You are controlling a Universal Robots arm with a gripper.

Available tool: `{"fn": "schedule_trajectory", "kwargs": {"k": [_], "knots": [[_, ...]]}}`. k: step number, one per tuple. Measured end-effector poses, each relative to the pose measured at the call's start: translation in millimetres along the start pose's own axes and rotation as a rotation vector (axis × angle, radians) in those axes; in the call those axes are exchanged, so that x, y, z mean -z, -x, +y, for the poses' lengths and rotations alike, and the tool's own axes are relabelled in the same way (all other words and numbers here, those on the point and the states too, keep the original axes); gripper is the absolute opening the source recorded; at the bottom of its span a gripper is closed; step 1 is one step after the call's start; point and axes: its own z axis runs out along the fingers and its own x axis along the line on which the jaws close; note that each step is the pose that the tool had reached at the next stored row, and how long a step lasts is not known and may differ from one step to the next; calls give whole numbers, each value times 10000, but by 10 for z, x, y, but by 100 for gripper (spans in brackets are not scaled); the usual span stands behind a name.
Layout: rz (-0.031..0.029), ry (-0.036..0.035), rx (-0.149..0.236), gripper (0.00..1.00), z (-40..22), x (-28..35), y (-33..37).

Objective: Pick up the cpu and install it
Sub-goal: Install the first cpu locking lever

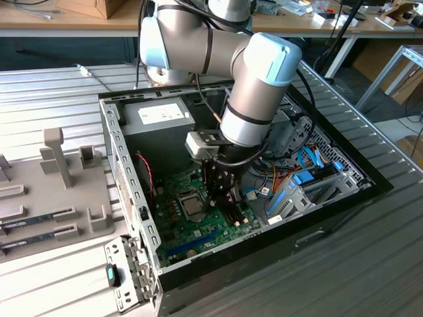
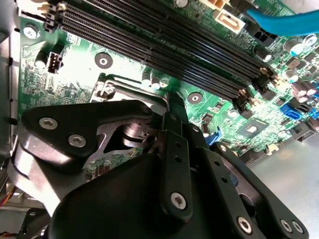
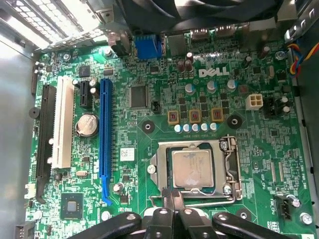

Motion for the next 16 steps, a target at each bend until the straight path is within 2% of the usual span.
{"fn": "schedule_trajectory", "kwargs": {"k": [3,8,9,11,12,13,14,15,16], "knots": [[22,0,-4,11,-14,-17,2],[16,-2,-3,11,-13,-16,0],[-2,-9,-3,11,-7,20,-5],[11,-2,-2,11,9,114,-25],[-28,-1,6,11,3,141,-30],[-128,2,23,11,-11,159,-32],[-271,5,48,11,-29,171,-32],[-462,10,83,11,-49,178,-31],[-683,16,122,11,-66,186,-32]]}}
